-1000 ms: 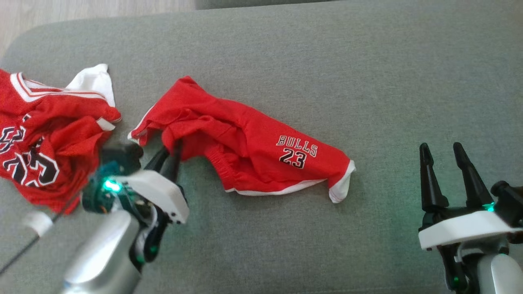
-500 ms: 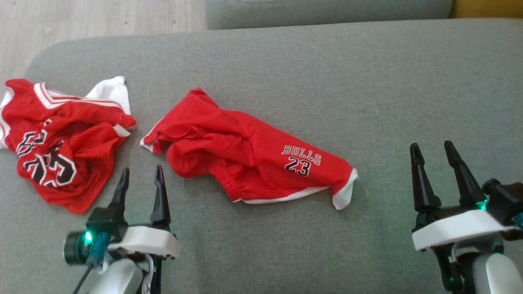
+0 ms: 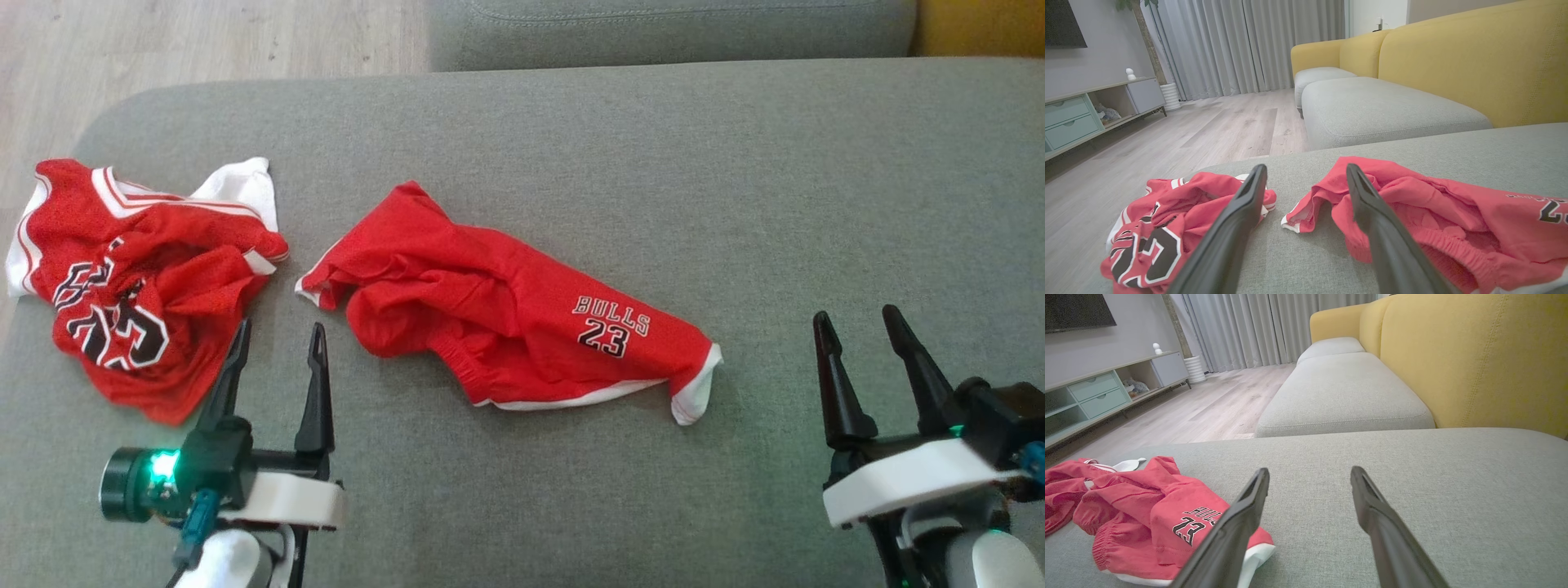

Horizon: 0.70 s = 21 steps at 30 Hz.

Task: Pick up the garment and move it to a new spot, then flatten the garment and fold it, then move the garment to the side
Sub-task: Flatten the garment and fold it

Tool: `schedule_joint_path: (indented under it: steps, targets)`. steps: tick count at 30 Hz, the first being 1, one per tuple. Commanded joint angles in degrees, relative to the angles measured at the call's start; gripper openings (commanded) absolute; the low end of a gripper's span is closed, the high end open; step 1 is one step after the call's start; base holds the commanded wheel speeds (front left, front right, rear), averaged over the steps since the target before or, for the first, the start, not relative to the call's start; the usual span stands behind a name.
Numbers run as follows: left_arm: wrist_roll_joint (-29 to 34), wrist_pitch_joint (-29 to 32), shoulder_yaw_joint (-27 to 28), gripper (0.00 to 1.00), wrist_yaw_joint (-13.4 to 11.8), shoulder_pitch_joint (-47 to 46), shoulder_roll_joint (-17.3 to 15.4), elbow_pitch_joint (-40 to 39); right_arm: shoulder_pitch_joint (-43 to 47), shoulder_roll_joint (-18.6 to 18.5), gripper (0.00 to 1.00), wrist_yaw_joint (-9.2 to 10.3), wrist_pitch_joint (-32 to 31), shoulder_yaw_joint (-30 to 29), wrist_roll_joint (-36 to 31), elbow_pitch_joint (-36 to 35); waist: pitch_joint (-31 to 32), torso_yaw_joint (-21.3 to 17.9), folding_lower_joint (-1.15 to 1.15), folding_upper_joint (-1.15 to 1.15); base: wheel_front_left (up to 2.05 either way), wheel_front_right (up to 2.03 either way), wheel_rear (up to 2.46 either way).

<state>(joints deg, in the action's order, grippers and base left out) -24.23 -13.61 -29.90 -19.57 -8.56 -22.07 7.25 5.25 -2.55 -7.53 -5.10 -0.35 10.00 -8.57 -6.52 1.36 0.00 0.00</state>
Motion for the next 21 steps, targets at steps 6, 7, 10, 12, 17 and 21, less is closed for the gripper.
schedule_joint_path:
  steps: [6,7,10,12,17,21]
  targets:
    - [-1.4,0.3,1.8,1.0,0.8,-1.9,-1.3,-0.9,-1.5,-0.3,1.0,0.04,-2.2,2.7,-0.3,-1.2,0.2,-0.2,0.0,0.0,0.0,0.0,0.0]
    - [-1.6,0.3,1.7,1.0,0.9,-1.9,-1.2,-0.8,-1.8,-0.4,1.0,0.04,-3.2,3.6,-0.5,-0.6,0.1,-0.2,0.0,0.0,0.0,0.0,0.0]
    - [-1.9,0.6,1.5,1.0,1.3,-2.4,-1.0,-0.5,-3.4,-2.0,1.0,0.04,-7.1,8.7,-0.1,1.7,-0.5,-0.1,0.0,0.0,0.0,0.0,0.0]
    - [-2.0,0.7,1.3,1.0,1.5,-3.0,-0.6,-0.3,-5.4,-3.3,1.0,0.04,-9.7,13.0,0.7,3.7,-1.1,0.3,0.0,0.0,0.0,0.0,0.0]
    - [-2.0,0.7,0.4,1.0,2.3,-4.8,0.4,0.4,-12.7,-5.8,1.0,0.04,-13.2,23.8,3.7,9.0,-2.6,1.8,0.0,0.0,0.0,0.0,0.0]
    - [-2.0,0.4,0.2,1.0,2.5,-5.6,1.1,1.0,-17.1,-6.4,1.0,0.04,-14.3,29.0,6.1,13.1,-3.5,3.0,0.0,0.0,0.0,0.0,0.0]
